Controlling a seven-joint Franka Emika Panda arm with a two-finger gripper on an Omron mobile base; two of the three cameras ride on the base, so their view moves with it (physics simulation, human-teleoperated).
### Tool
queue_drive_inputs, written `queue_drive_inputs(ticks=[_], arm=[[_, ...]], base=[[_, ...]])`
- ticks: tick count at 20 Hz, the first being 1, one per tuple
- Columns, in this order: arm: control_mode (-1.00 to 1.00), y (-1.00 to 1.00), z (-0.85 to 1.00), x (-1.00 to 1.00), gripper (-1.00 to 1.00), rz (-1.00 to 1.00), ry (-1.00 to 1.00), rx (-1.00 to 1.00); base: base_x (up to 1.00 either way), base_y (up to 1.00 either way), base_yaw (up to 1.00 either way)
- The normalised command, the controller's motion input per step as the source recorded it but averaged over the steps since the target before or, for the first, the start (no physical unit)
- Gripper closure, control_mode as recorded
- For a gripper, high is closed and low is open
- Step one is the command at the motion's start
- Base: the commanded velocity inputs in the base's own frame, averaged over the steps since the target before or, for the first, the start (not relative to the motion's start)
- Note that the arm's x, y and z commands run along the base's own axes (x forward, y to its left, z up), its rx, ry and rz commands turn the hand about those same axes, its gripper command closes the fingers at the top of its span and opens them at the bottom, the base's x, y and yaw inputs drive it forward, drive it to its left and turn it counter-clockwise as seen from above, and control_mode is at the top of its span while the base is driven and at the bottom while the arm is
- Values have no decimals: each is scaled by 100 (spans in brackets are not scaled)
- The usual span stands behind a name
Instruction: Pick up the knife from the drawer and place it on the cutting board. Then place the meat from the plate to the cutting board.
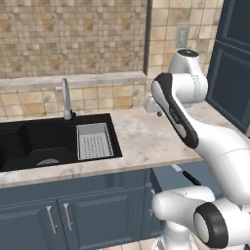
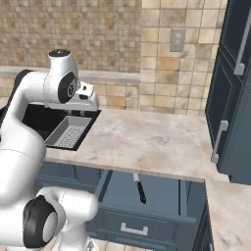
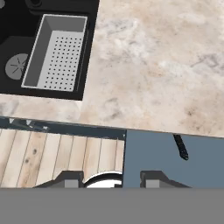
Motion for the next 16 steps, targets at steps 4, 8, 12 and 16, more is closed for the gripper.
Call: queue_drive_inputs(ticks=[4, 8, 12, 16], arm=[[-100, 0, -8, 0, -100, 0, 5, 0], [100, 0, 0, 0, -100, 0, 0, 0], [100, 0, 0, 0, -100, 0, 0, 0], [100, 0, 0, 0, -100, 0, 0, 0]], base=[[0, 0, 0], [-30, -1, 0], [-52, -9, 0], [-48, -3, -1]])
